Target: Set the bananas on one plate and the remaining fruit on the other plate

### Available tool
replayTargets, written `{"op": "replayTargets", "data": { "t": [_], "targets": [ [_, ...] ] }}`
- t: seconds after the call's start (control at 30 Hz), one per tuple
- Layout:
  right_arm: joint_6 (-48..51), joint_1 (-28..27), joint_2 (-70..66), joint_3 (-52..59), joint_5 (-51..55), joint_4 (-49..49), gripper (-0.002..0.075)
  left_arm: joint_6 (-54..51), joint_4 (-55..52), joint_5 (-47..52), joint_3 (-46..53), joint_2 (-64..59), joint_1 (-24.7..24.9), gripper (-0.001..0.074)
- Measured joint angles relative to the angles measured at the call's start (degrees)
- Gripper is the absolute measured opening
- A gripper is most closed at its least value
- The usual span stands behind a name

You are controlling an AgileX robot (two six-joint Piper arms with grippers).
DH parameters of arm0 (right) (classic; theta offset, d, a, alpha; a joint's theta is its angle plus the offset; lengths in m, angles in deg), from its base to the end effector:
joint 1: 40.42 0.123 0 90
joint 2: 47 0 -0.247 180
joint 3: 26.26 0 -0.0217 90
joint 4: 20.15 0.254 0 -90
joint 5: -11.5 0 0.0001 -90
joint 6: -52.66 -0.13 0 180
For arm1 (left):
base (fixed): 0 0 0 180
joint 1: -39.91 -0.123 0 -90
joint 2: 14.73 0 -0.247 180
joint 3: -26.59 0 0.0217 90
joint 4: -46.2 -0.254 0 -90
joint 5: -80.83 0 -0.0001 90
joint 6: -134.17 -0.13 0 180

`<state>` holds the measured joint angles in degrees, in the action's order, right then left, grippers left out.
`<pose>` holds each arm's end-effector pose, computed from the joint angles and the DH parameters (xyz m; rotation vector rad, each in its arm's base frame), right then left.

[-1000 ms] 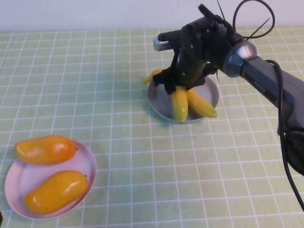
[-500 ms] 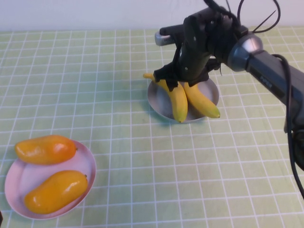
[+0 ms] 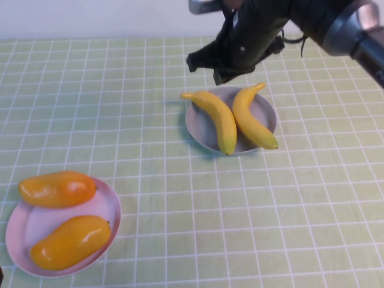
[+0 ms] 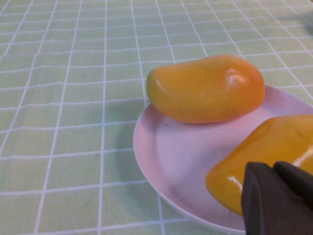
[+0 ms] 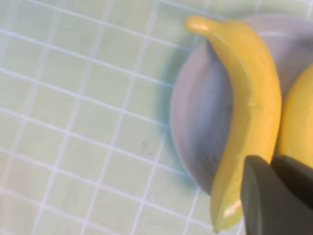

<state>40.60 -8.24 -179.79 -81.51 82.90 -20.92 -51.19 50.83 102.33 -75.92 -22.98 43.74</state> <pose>0.4055 0.2532 0.2688 -0.4591 2.5820 0.2575 0.1308 -0.0126 0.1605 0.1001 1.8682 -0.0611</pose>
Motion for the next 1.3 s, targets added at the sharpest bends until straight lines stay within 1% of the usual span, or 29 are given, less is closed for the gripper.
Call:
{"op": "replayTargets", "data": {
  "t": [0.07,0.2,0.37,0.47,0.57,0.7,0.87,1.13,1.2,1.3],
  "targets": [
    [0.7,0.9,1.9,0.0,0.1,0.3,0.0,0.0,0.0,0.0,0.0,0.0,0.0,-0.0002],
    [1.3,3.7,6.0,0.0,0.3,0.8,-0.0011,0.0,0.0,0.0,0.0,0.0,0.0,-0.0002],
    [1.4,9.0,13.0,0.4,0.5,0.8,-0.0014,0.0,0.0,0.0,0.0,0.0,0.0,-0.0002],
    [1.1,12.1,17.9,3.1,0.5,-1.4,-0.0014,0.0,0.0,0.0,0.0,0.0,0.0,-0.0002],
    [-0.3,13.9,23.6,9.1,0.7,-4.4,-0.0015,0.0,0.0,0.0,0.0,0.0,0.0,-0.0002],
    [-0.8,14.9,32.6,19.6,0.8,-5.2,-0.0015,0.0,0.0,0.0,0.0,0.0,0.0,-0.0002],
    [-0.9,15.1,44.4,34.3,0.9,-5.2,-0.0015,0.0,0.0,0.0,0.0,0.0,0.0,-0.0002],
    [0.2,15.1,57.9,52.0,0.9,-5.2,-0.0015,0.0,0.0,0.0,0.0,0.0,0.0,-0.0002],
    [0.2,15.1,60.8,56.7,-0.4,-5.2,-0.0015,0.0,0.0,0.0,0.0,0.0,0.0,-0.0002],
    [0.2,15.1,65.4,63.7,-5.1,-5.2,-0.0015,0.0,0.0,0.0,0.0,0.0,0.0,-0.0002]
  ]
}}
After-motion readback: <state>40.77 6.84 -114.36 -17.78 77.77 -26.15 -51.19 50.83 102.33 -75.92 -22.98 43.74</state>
